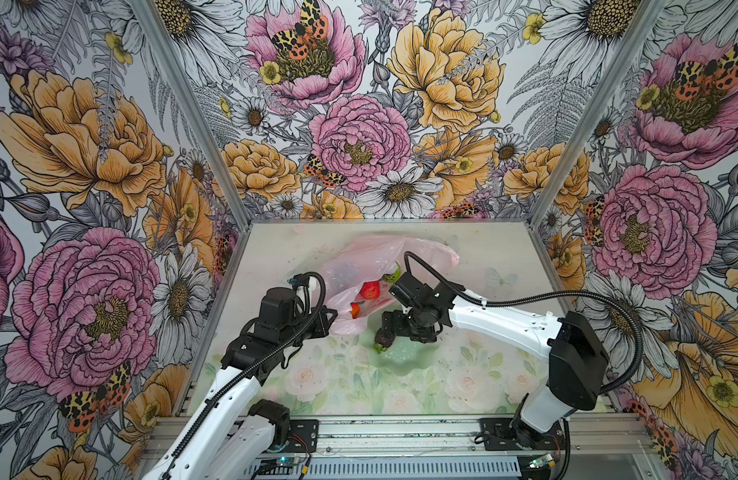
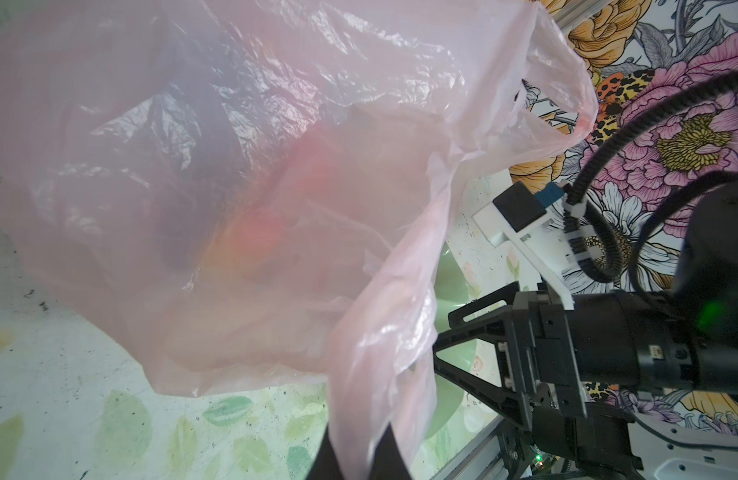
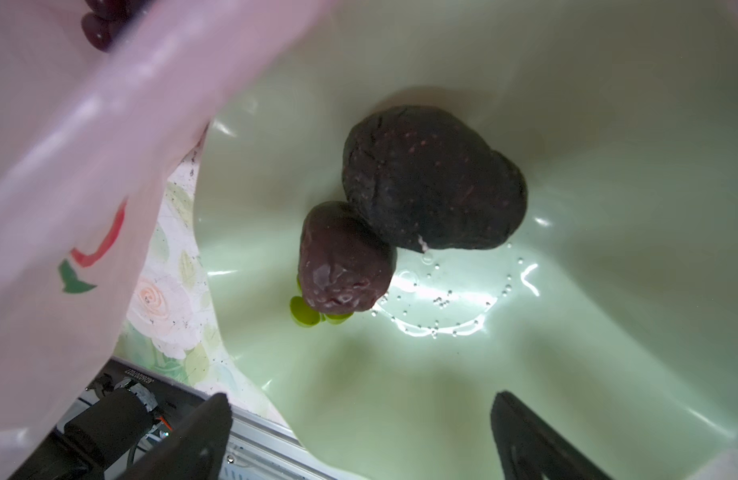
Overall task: Place the fruits into the plastic bag
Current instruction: 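Move the right gripper over the bowl above the dark avocados, then lower the right gripper and close it on the smaller dark avocado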
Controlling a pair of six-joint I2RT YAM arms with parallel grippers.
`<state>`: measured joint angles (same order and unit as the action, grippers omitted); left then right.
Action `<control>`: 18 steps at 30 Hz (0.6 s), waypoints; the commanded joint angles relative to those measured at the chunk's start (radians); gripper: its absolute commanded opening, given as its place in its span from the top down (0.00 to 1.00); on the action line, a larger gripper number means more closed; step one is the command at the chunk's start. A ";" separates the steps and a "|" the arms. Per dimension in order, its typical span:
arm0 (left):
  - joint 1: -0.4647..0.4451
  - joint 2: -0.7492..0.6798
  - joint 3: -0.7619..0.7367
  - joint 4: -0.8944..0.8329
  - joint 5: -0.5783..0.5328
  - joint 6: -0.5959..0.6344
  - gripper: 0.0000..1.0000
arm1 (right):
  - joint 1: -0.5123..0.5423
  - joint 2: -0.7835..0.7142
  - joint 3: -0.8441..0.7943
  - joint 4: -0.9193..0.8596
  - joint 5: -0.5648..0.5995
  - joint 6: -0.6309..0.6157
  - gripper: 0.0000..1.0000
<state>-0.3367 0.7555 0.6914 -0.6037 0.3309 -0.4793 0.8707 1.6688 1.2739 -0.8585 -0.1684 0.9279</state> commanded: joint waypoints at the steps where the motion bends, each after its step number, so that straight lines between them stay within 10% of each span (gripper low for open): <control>1: -0.012 -0.015 -0.009 -0.007 -0.030 0.018 1.00 | 0.010 0.031 -0.004 0.036 0.036 0.049 0.00; 18: -0.055 -0.037 -0.004 -0.026 -0.079 0.018 1.00 | 0.031 -0.024 -0.137 0.177 0.226 0.346 0.01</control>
<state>-0.3836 0.7341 0.6914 -0.6247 0.2829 -0.4786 0.8932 1.6882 1.1500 -0.7231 -0.0021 1.2057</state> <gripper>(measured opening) 0.047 0.995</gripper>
